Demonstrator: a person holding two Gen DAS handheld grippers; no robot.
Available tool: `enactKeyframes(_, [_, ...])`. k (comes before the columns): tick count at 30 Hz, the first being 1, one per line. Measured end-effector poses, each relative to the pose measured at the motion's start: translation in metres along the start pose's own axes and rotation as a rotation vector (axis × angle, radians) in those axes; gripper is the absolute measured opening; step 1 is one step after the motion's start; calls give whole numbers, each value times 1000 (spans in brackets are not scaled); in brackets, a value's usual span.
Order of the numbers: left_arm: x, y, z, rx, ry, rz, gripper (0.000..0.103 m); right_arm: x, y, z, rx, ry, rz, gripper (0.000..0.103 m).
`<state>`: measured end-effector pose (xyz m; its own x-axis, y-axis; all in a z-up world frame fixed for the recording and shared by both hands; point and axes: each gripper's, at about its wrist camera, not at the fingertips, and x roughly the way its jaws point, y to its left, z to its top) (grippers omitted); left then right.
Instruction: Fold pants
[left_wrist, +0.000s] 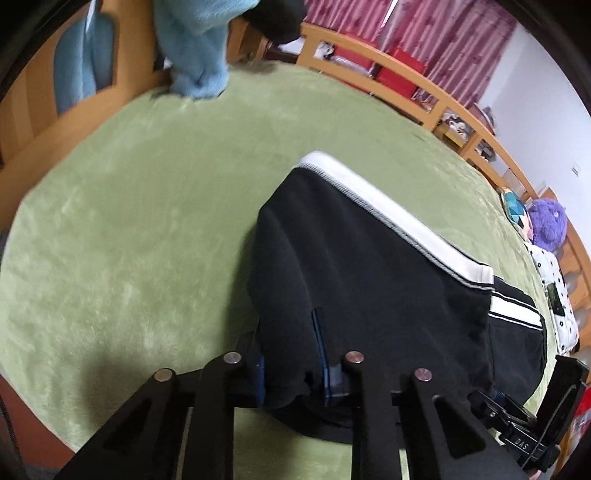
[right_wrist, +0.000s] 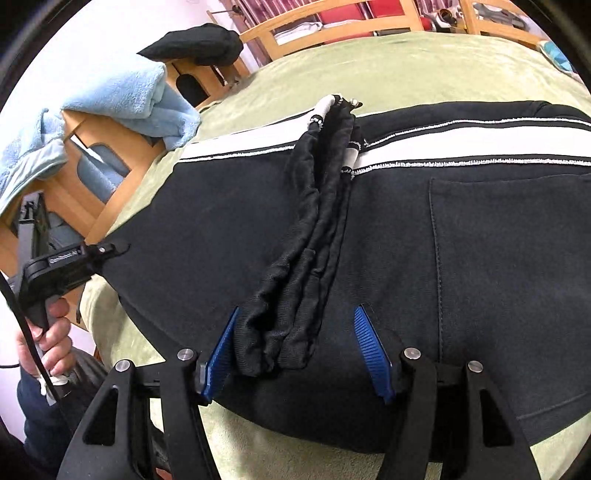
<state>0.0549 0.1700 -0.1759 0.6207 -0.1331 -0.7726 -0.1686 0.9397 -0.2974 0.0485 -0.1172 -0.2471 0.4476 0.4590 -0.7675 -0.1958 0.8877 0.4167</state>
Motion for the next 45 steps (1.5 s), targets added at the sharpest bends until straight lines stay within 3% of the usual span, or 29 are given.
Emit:
enactKeyframes(8, [-35,-17,9,14,-54,-81,16,-9,-6,0,45,6,4,60])
enactKeyframes(15, [-76,-67,23,93,-119,-150,15,-48,-20,5,112,-29,9,59])
enactKeyframes(19, [-105,-110,31,168,-163,-204,15,-78,-36,7,116,-74,-97,58])
enactKeyframes(22, [-122,-149,34,234,-192,-230,15,-99,-53,8,143,-102,-98,58])
enactKeyframes(28, [-141,-259,28,407,-222,-302,15,-156,-105,6,208,-179,-188,58])
enactKeyframes(35, [-105,-415,-15,563,-119,-502,16,-225,-185,-9,355,-227,-295,58])
enactKeyframes(36, [-94,-434,-25,575,-96,-535,18,-232,-193,-12,378,-233,-300,58])
enactKeyframes(37, [-87,-444,-32,587,-75,-567,27,-244,-207,-16,409,-243,-312,58])
enactKeyframes(39, [-72,-458,-46,605,-24,-606,35,-258,-222,-23,443,-260,-327,58])
enactKeyframes(43, [-51,-451,-54,587,7,-569,48,-278,-248,-34,483,-285,-313,58])
enactKeyframes(45, [-41,-438,-51,570,26,-532,49,-276,-256,-30,498,-301,-262,58])
